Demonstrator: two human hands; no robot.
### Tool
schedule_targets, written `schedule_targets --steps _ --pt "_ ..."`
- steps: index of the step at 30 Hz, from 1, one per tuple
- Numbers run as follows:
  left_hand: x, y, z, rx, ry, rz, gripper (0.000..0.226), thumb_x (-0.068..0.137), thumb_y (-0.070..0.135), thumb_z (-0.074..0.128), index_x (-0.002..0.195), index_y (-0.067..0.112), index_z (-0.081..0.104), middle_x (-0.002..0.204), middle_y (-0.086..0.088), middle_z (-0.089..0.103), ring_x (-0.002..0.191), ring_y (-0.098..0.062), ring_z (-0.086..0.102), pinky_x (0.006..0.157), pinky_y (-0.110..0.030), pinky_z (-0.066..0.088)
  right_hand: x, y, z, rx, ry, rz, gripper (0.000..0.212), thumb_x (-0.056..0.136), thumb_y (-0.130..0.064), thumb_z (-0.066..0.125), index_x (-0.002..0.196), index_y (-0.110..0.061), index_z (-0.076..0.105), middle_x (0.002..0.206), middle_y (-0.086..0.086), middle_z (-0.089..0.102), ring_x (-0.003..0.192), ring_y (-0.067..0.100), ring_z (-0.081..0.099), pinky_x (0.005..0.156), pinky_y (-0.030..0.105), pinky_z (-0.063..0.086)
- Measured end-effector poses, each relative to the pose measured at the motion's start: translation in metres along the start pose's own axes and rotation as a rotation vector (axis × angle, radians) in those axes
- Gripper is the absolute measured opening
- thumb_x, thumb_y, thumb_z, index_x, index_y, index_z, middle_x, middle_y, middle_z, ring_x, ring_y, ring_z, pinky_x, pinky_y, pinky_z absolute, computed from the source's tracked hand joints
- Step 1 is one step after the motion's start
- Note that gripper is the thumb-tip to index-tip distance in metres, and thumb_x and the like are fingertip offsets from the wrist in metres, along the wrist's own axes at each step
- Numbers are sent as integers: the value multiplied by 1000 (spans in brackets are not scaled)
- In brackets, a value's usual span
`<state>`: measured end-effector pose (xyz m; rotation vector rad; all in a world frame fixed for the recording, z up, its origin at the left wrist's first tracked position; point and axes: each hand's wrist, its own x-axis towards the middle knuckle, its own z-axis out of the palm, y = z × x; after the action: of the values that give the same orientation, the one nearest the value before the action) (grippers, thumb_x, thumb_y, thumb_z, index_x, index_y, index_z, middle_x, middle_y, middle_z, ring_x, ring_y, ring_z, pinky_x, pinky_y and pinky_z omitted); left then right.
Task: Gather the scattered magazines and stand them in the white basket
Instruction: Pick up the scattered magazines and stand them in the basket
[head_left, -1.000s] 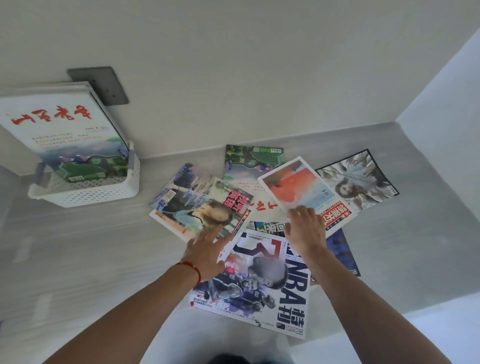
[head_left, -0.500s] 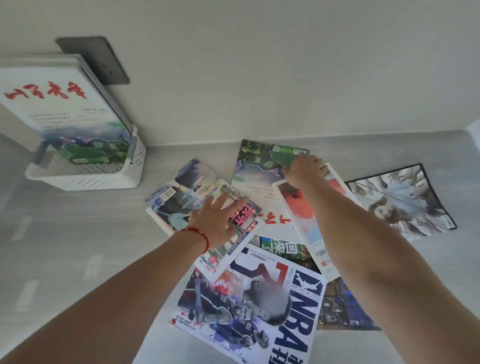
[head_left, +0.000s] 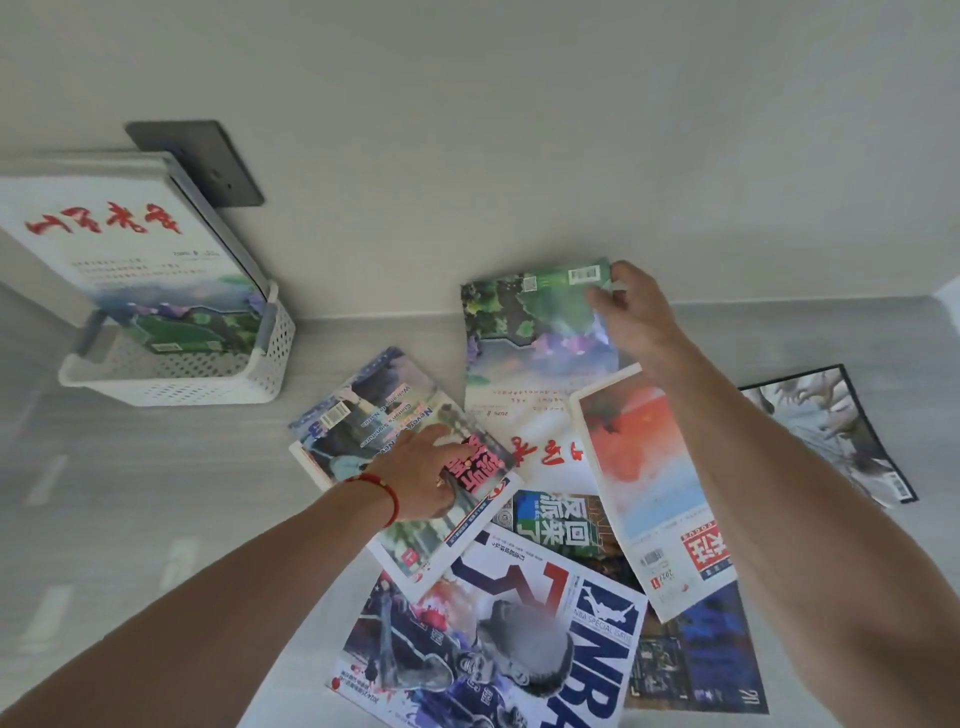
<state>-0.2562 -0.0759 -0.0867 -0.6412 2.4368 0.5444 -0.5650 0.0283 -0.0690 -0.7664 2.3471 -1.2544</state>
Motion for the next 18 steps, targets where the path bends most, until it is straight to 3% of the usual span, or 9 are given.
schedule_targets --steps 1,3,5,6,8,10,12,15,18 --pt "-3 5 -12 -61 115 9 53 96 21 60 147 30 47 152 -2 42 145 -28 37 116 -48 43 -3 -16 -6 41 -34 -70 15 98 -19 62 109 -10 63 77 14 62 65 19 48 62 30 36" --pt "-11 17 -42 -180 545 16 46 94 17 62 138 14 50 137 -7 50 132 -25 49 112 -42 46 -12 -52 -15 101 -113 -187 5 99 -17 62 102 -20 63 80 25 69 65 19 49 60 30 33" --pt "-20 26 -77 -186 950 51 61 88 16 68 143 4 43 138 -16 48 130 -30 48 112 -42 45 -23 -90 -21 135 -209 -289 12 98 -16 65 96 -28 64 85 29 71 67 19 56 63 31 37" --pt "-24 28 -94 -159 1061 74 70 86 20 69 148 4 38 143 -19 45 134 -34 45 115 -44 41 -28 -109 -21 124 -261 -331 11 96 -16 68 94 -26 66 85 26 73 68 19 61 64 30 41" --pt "-34 22 -123 -142 1049 120 71 89 27 69 151 11 39 145 -16 49 139 -34 44 116 -41 37 -40 -141 -15 70 -360 -390 6 92 -17 73 93 -22 69 85 17 76 72 16 68 67 28 48" --pt "-43 9 -137 -373 815 182 37 96 22 65 133 20 60 115 -5 68 112 -26 63 90 -26 46 -56 -165 -4 58 -410 -414 7 90 -17 76 94 -20 71 89 14 77 78 14 70 73 28 52" --pt "-53 -9 -130 -664 678 175 17 100 17 59 110 29 67 91 2 70 80 -16 63 68 -26 46 -71 -176 9 21 -313 -458 16 89 -20 78 104 -16 73 101 5 77 92 10 69 86 27 51" --pt "-66 -46 -101 -922 786 7 20 101 16 56 108 30 69 90 1 72 77 -15 64 75 -33 56 -100 -172 33 -150 2 -358 37 95 -33 70 128 -17 65 130 -1 65 122 12 57 108 27 41" --pt "-83 -85 -73 -1275 850 -178 18 101 15 59 99 29 71 99 -4 74 101 -32 72 92 -50 59 -148 -153 68 -196 155 16 60 94 -41 61 144 -10 47 145 13 48 136 30 44 113 43 38"
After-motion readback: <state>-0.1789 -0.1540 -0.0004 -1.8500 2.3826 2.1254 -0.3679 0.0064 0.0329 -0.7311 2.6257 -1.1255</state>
